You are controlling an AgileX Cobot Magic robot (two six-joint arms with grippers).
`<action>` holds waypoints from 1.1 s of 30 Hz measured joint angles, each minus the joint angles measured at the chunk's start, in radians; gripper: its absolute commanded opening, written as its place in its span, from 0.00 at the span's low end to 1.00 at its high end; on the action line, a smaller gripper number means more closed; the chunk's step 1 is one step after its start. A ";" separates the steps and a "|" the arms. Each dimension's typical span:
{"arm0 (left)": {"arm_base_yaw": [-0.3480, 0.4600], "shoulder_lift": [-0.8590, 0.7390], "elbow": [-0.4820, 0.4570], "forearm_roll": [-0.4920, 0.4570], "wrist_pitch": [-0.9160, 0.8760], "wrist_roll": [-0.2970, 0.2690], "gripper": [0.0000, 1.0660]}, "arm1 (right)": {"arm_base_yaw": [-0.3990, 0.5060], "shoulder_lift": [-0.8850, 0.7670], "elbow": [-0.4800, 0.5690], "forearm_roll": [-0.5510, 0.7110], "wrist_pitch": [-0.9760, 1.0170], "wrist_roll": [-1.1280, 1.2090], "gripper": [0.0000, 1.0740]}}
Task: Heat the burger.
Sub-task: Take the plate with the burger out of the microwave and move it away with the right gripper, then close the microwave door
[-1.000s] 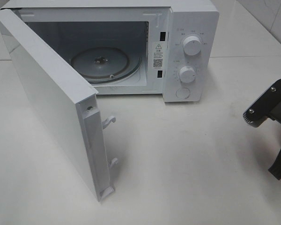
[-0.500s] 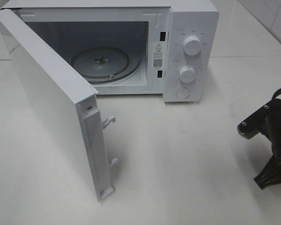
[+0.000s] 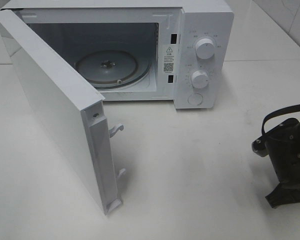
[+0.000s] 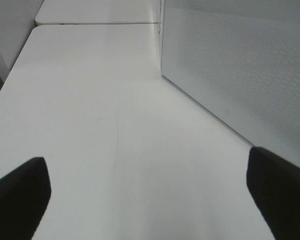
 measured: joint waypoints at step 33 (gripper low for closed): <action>0.000 0.000 0.000 0.000 0.000 0.000 0.94 | 0.085 -0.396 -0.071 0.342 -0.003 -0.390 0.57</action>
